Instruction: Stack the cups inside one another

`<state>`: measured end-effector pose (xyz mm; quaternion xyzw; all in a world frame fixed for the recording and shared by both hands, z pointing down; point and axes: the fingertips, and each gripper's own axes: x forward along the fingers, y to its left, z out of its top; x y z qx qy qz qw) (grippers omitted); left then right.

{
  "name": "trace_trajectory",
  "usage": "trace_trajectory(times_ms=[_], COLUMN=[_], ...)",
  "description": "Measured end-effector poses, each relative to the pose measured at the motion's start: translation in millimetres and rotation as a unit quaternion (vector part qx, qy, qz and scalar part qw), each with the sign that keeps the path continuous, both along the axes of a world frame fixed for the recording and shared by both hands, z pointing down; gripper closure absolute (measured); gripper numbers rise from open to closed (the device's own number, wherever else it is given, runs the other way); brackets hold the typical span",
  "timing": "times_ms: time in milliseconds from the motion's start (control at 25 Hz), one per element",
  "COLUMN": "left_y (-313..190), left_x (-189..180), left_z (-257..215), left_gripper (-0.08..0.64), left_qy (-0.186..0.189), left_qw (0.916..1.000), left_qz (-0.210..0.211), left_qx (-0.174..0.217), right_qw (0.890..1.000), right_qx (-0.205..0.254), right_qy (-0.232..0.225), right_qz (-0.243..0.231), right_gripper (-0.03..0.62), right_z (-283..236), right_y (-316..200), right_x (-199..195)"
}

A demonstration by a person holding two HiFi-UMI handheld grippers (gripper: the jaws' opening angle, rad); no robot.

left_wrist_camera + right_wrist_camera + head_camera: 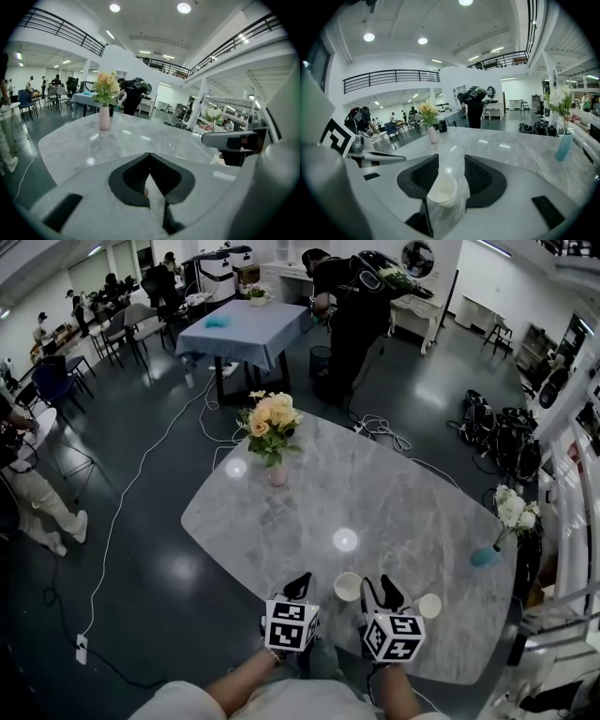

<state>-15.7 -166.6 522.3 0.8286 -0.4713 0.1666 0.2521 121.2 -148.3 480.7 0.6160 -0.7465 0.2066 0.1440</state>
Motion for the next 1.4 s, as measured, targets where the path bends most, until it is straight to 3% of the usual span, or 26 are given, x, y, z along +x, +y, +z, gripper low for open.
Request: trace_trajectory(times_ms=[520, 840, 1400], left_y=[-12.9, -23.5, -27.6], left_x=[15.3, 29.0, 37.7], left_z=[-32.2, -48.0, -51.3], left_gripper=[0.565, 0.565, 0.565], left_qy=[0.002, 0.001, 0.001], left_qw=[0.9994, 0.9986, 0.9983], left_qz=[0.01, 0.016, 0.019], left_qx=[0.033, 0.051, 0.056], right_qw=[0.998, 0.997, 0.997], right_qx=[0.046, 0.067, 0.06], right_qy=[-0.01, -0.006, -0.016], right_qz=[0.051, 0.045, 0.045], right_gripper=[0.576, 0.581, 0.581], right_z=[-32.1, -52.0, -47.3], right_y=[-5.9, -14.5, -15.6], right_x=[44.2, 56.3, 64.1])
